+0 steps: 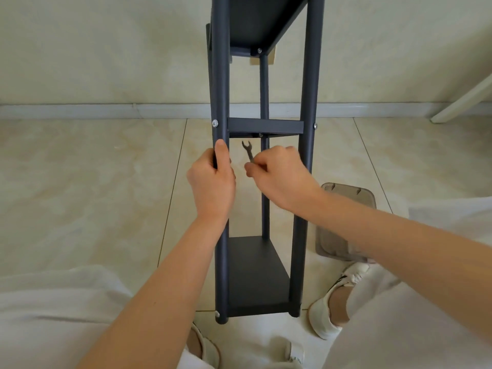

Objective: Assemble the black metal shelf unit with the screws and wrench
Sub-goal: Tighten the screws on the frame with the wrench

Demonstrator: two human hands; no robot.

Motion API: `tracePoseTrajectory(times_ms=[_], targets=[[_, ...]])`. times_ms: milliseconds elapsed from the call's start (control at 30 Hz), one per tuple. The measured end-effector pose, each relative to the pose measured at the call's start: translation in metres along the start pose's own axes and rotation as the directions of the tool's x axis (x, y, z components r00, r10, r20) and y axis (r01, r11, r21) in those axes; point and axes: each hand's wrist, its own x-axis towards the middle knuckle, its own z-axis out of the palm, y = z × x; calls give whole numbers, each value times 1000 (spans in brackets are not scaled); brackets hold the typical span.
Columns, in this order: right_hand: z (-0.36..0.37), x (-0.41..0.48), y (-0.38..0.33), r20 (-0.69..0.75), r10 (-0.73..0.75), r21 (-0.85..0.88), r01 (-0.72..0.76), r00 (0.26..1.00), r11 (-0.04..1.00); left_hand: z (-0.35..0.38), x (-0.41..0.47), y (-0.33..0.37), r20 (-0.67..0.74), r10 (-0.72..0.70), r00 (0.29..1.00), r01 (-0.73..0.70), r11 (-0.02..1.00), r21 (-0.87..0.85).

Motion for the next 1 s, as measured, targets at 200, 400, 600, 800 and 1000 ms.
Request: tracePoseTrajectory(times_ms=[200, 400, 600, 800, 1000], targets=[[-63, 8, -11, -20, -81, -113, 78, 997, 991, -2, -1, -3, -14, 11, 1000, -11, 1000, 10], [-97, 21, 17, -121, 27, -175, -48, 992, 983, -3, -3, -2, -10, -31, 999, 30, 999, -17], [-105, 31, 21, -126, 209, 139, -191, 970, 972, -3, -5, 0, -2, -22, 1000, 22, 1000, -18], [-120, 44, 16, -35, 318, 315, -291, 947, 903, -4, -6, -5, 53, -47, 997, 51, 997, -63], [-118, 42, 11, -9, 286, 577, -229, 958, 784, -7, -4, -10, 50, -23, 998, 24, 999, -22]])
